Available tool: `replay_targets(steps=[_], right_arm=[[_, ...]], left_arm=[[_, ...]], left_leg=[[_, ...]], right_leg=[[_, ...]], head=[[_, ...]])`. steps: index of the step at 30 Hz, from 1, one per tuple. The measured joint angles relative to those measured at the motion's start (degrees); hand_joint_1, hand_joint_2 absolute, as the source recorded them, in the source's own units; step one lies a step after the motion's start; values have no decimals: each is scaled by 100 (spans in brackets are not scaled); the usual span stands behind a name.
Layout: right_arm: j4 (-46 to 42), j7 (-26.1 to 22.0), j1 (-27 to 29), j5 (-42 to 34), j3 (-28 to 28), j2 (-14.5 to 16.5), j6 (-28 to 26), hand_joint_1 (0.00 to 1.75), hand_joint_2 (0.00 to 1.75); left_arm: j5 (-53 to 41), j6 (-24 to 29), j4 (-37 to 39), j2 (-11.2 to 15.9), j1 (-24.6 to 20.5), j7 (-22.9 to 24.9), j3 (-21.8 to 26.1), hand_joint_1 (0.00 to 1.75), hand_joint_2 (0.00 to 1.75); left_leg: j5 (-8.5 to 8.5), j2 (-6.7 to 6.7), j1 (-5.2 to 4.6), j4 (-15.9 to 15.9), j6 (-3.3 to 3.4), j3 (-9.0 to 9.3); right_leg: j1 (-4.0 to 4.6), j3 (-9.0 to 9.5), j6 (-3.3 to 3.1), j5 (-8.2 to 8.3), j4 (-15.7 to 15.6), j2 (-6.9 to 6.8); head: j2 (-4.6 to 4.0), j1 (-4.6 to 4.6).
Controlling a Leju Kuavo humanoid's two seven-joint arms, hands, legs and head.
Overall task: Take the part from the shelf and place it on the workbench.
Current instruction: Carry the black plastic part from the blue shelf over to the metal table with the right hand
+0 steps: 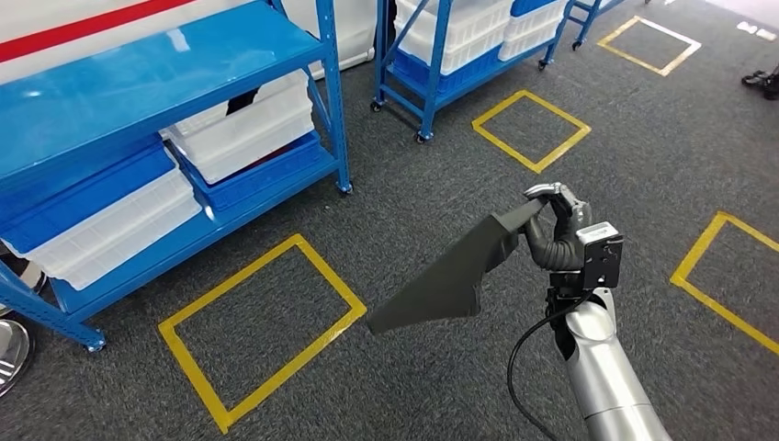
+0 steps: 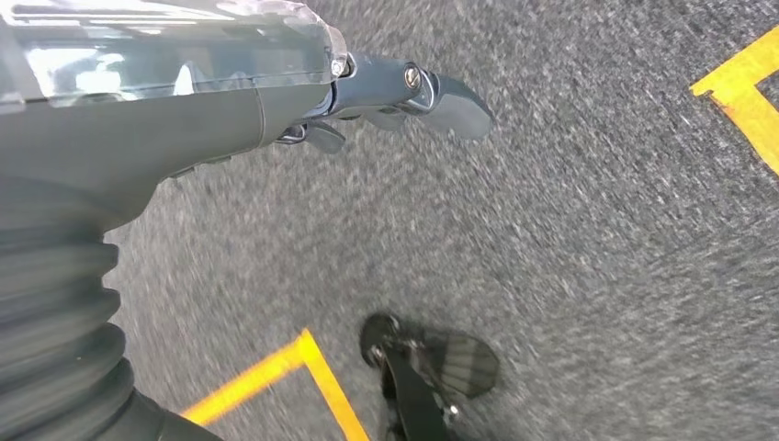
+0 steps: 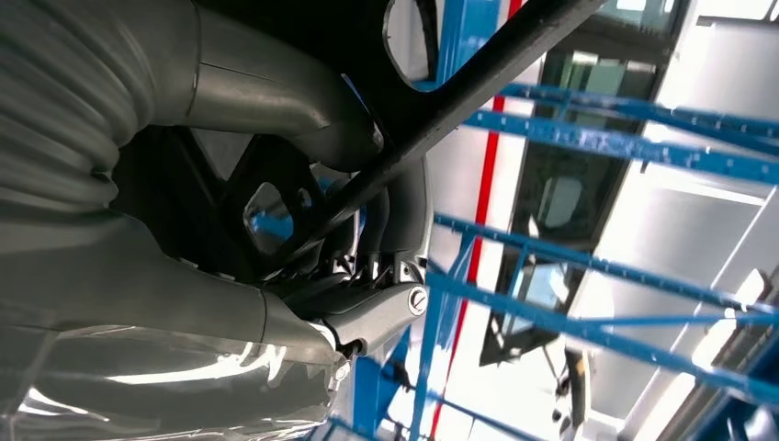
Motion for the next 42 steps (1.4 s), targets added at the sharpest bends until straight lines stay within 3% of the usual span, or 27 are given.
replay_targets(steps=[1, 2, 3, 4, 6, 8, 9, 11, 13, 15, 17, 18, 20, 22, 24, 25, 27, 29, 31, 33, 34, 35, 37, 39, 40, 42], right_arm=[[-25, 10, 9, 3, -22, -5, -9, 175, 175], [-40, 17, 23, 7, -35, -7, -15, 175, 175], [-49, 23, 41, 11, -47, -9, -20, 175, 175], [-52, 27, 57, 16, -58, -11, -21, 175, 175], [-55, 31, 64, 19, -82, -14, -17, 175, 175], [-55, 25, 13, 31, -94, -13, 3, 175, 175], [-54, 20, -24, 37, -97, -13, 15, 175, 175], [-47, 12, -81, 45, -104, -16, 28, 175, 175], [-40, 10, -113, 48, -112, -15, 37, 175, 175], [-28, 9, -131, 52, -114, -3, 49, 175, 175], [-2, 7, -125, 58, -114, 6, 63, 175, 175], [13, 5, -114, 62, -114, 9, 71, 175, 175], [32, 0, -89, 69, -114, 10, 82, 175, 175], [39, -7, -77, 77, -114, 15, 88, 175, 175], [42, -11, -78, 78, -114, 19, 90, 175, 175], [43, -13, -74, 78, -114, 20, 89, 175, 175], [43, -15, -56, 79, -112, 21, 89, 175, 175], [38, -28, -40, 81, -111, 19, 72, 175, 175], [21, -48, 7, 92, -111, 20, 42, 175, 175], [-12, -60, 114, 107, -111, 24, 20, 175, 175], [-33, -62, 169, 114, -111, 24, 9, 175, 175], [-58, -63, 210, 119, -111, 23, -5, 175, 175], [-120, -63, 240, 138, -112, 19, -38, 175, 175], [-182, -61, 242, 160, -113, 15, -65, 175, 175], [-200, -60, 244, 170, -114, 13, -73, 175, 175], [-219, -54, 252, 190, -113, 5, -69, 175, 175]], left_arm=[[-15, -2, 3, 4, 2, 7, -19, 0, 175], [-26, -5, 7, 8, 4, 17, -33, 0, 175], [-35, -10, 11, 13, 2, 28, -42, 0, 175], [-40, -14, 15, 15, -3, 40, -48, 0, 175], [-46, -22, 18, 15, -15, 68, -59, 0, 175], [-43, -23, 18, 10, -25, 101, -69, 0, 175], [-40, -22, 18, 7, -31, 116, -75, 0, 175], [-35, -14, 18, 0, -43, 136, -87, 0, 175], [-33, -4, 18, -2, -49, 142, -103, 0, 175], [-37, 2, 18, -1, -28, 142, -119, 0, 175], [-47, 2, 18, -2, 1, 151, -138, 0, 175], [-55, 0, 18, -2, 9, 162, -148, 0, 175], [-64, -6, 18, -1, 12, 186, -161, 0, 175], [-66, -12, 20, 4, 12, 201, -168, 0, 175], [-66, -18, 25, 8, 14, 209, -175, 0, 175], [-66, -21, 27, 9, 13, 212, -179, 0, 175], [-67, -31, 27, 3, 4, 214, -185, 0, 175], [-79, -62, 27, -3, 2, 210, -189, 0, 175], [-91, -103, 29, 1, 31, 201, -193, 0, 175], [-95, -130, 34, 10, 74, 195, -197, 0, 175], [-97, -142, 37, 14, 91, 193, -199, 0, 175], [-101, -156, 38, 16, 102, 193, -203, 0, 175], [-108, -191, 38, 25, 108, 195, -216, 0, 175], [-112, -214, 40, 44, 112, 200, -232, 0, 175], [-111, -220, 42, 54, 114, 205, -238, 0, 175], [-106, -235, 42, 57, 113, 226, -249, 0, 175]], left_leg=[[45, 83, -18, 4, 19, -65], [88, 170, -34, 8, 23, -131], [128, 258, -45, 16, 23, -200], [166, 341, -55, 26, 19, -268], [224, 488, -73, 45, 3, -372], [264, 629, -88, 53, -36, -414], [280, 701, -88, 52, -60, -418], [309, 818, -76, 48, -127, -418], [185, 583, -50, 202, -194, -474], [-209, 197, -30, 765, -236, -682], [-564, 82, -28, 1458, -261, -919], [-596, 76, -28, 1614, -268, -950], [-371, 56, -24, 1335, -264, -742], [-110, -147, -8, 581, -231, -311], [-39, -382, 5, 139, -199, -78], [-53, -413, 3, 113, -187, -65], [-10, -276, 11, 47, -133, -78], [46, -130, 27, -24, -55, -68], [74, 13, 22, -55, -17, -76], [74, 162, 15, -54, -16, -88], [71, 237, 14, -52, -20, -91], [66, 310, 14, -50, -30, -90], [45, 444, 10, -50, -70, -75], [16, 561, -14, -45, -142, -53], [3, 617, -25, -46, -182, -41], [-28, 723, -16, -47, -263, -17]], right_leg=[[-22, -105, 18, -235, 394, -72], [-42, -165, 34, -359, 715, -100], [-58, -144, 45, -355, 882, -112], [-68, -19, 48, -252, 842, -126], [-55, 515, 16, -47, 214, -278], [33, 1046, -70, -113, -563, -541], [79, 1175, -116, -182, -792, -619], [108, 1190, -209, -155, -919, -528], [79, 1171, -287, -48, -997, -399], [63, 1119, -342, 42, -1026, -279], [73, 1036, -364, 95, -998, -128], [77, 995, -362, 115, -975, -48], [75, 923, -345, 137, -914, 111], [62, 857, -319, 143, -838, 255], [46, 782, -268, 163, -777, 378], [37, 747, -228, 187, -772, 442], [31, 700, -153, 227, -759, 537], [41, 578, -91, 84, -543, 337], [13, 278, -27, -265, 90, 24], [-50, 3, 29, -483, 692, -86], [-80, -11, 50, -451, 745, -107], [-105, 85, 65, -327, 577, -134], [-112, 498, 74, -12, -183, -335], [-59, 774, 24, 124, -725, -518], [-25, 795, -14, 107, -787, -535], [-7, 784, -102, 125, -798, -389]], head=[[1, 1], [1, 1], [1, 1], [1, 1], [1, 1], [1, 0], [0, 0], [0, 1], [0, -1], [0, -3], [0, -4], [0, -4], [0, -4], [0, -4], [0, -4], [0, -4], [0, -4], [0, 1], [1, 6], [1, 5], [1, 5], [0, 5], [0, 5], [0, 4], [0, 4], [0, 4]])
